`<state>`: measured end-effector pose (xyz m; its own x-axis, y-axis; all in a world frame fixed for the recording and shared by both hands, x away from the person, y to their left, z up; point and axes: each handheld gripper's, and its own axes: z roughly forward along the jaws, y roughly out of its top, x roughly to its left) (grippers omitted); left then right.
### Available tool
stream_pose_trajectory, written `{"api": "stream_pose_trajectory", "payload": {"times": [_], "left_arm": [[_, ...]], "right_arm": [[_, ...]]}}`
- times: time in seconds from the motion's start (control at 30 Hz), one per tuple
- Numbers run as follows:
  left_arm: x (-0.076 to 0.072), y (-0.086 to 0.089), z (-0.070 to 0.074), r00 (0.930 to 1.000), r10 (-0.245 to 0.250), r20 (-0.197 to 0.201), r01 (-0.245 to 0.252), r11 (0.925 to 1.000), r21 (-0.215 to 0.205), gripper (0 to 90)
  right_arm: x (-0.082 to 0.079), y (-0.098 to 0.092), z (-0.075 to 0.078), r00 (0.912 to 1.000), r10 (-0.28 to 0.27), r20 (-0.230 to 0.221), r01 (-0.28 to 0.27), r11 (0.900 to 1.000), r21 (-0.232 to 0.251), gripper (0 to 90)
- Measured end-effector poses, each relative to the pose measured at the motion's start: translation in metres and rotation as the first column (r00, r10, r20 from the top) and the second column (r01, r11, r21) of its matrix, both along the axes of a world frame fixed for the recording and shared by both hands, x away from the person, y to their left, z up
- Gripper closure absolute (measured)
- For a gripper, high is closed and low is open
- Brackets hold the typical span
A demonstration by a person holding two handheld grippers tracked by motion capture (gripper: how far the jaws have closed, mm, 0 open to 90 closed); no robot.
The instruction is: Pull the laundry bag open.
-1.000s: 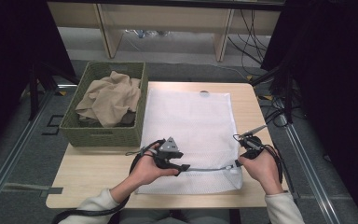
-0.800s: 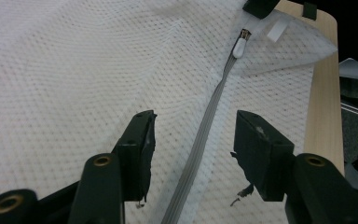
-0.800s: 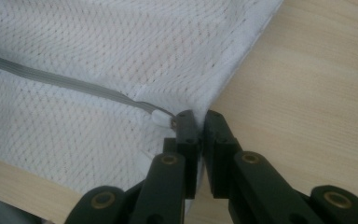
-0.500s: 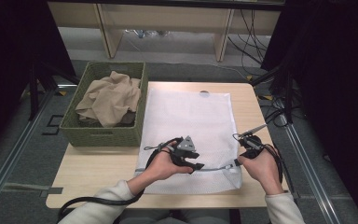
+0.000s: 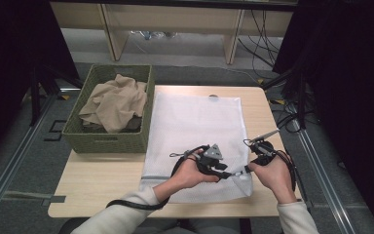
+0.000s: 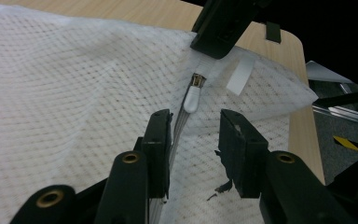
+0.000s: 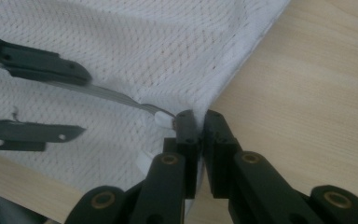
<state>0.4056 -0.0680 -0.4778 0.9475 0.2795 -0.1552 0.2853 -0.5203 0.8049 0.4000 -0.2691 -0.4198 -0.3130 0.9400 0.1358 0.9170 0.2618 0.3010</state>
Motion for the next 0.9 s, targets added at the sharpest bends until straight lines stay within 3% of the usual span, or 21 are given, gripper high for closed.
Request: {"api": "stream_pose_trajectory", "payload": {"times": [0.17, 0.2, 0.23, 0.27, 0.4, 0.43, 0.47, 0.5, 0.57, 0.6, 0.63, 0.7, 0.8, 0.83, 0.9], "left_arm": [[0.000, -0.011, -0.006, 1.0000, -0.007, -0.006, 0.007, 0.9999, 0.012, 66.0], [0.001, -0.013, -0.009, 0.9999, -0.012, 0.002, 0.012, 0.9996, 0.026, 66.2], [0.001, -0.015, -0.010, 1.0000, -0.004, 0.008, 0.004, 0.9996, 0.027, 66.2], [0.002, -0.017, -0.012, 0.9999, -0.008, -0.007, 0.008, 0.9997, 0.025, 66.2], [0.004, -0.024, -0.017, 0.9999, -0.012, -0.005, 0.012, 0.9995, 0.030, 66.6], [0.004, -0.024, -0.017, 0.9999, -0.012, -0.005, 0.012, 0.9995, 0.030, 66.6], [0.005, -0.026, -0.019, 0.9997, -0.019, -0.017, 0.020, 0.9993, 0.033, 66.6], [0.005, -0.028, -0.022, 0.9996, -0.021, -0.020, 0.021, 0.9993, 0.032, 66.6], [0.006, -0.030, -0.023, 0.9997, -0.019, -0.015, 0.020, 0.9987, 0.048, 66.9], [0.006, -0.030, -0.024, 0.9997, -0.015, -0.018, 0.016, 0.9988, 0.046, 67.3], [0.006, -0.030, -0.024, 0.9997, -0.015, -0.018, 0.016, 0.9988, 0.046, 67.6], [0.005, -0.032, -0.024, 0.9994, -0.020, -0.029, 0.021, 0.9987, 0.046, 68.0], [0.003, -0.033, -0.022, 0.9983, -0.017, -0.055, 0.019, 0.9993, 0.032, 69.6], [0.003, -0.033, -0.021, 0.9975, -0.025, -0.065, 0.027, 0.9994, 0.023, 70.2], [0.003, -0.033, -0.021, 0.9966, -0.026, -0.078, 0.027, 0.9996, 0.009, 71.0]], "right_arm": [[-0.001, 0.000, 0.001, 0.9999, 0.010, -0.009, -0.010, 1.000, -0.002, 86.3], [-0.001, 0.003, 0.003, 0.9995, -0.025, -0.021, 0.025, 1.000, 0.006, 86.3], [-0.002, 0.003, 0.003, 0.9995, -0.024, -0.021, 0.024, 1.000, 0.004, 86.3], [-0.001, 0.001, 0.002, 0.9999, 0.008, 0.009, -0.008, 1.000, 0.000, 86.3], [-0.001, 0.002, 0.003, 0.9999, 0.012, 0.011, -0.012, 1.000, 0.004, 86.3], [-0.003, 0.004, 0.005, 0.9998, -0.014, -0.017, 0.014, 1.000, 0.006, 86.3], [-0.003, 0.004, 0.005, 0.9998, -0.014, -0.017, 0.014, 1.000, 0.006, 86.3], [-0.002, 0.003, 0.003, 0.9998, 0.012, 0.014, -0.012, 1.000, 0.002, 86.3], [-0.003, 0.005, 0.004, 0.9999, -0.011, -0.011, 0.011, 1.000, 0.002, 86.3], [-0.003, 0.005, 0.004, 0.9998, -0.010, -0.015, 0.010, 1.000, 0.003, 86.3], [-0.001, 0.003, 0.002, 0.9996, 0.024, 0.016, -0.024, 1.000, -0.005, 86.3], [-0.001, 0.003, 0.001, 0.9997, 0.021, 0.016, -0.021, 1.000, -0.006, 86.3], [-0.001, 0.003, 0.001, 0.9996, 0.023, 0.015, -0.022, 1.000, -0.007, 86.3], [-0.002, 0.005, 0.002, 0.9999, -0.006, -0.009, 0.006, 1.000, -0.003, 86.3], [-0.003, 0.005, 0.002, 0.9999, -0.008, -0.015, 0.008, 1.000, -0.003, 86.3]]}}
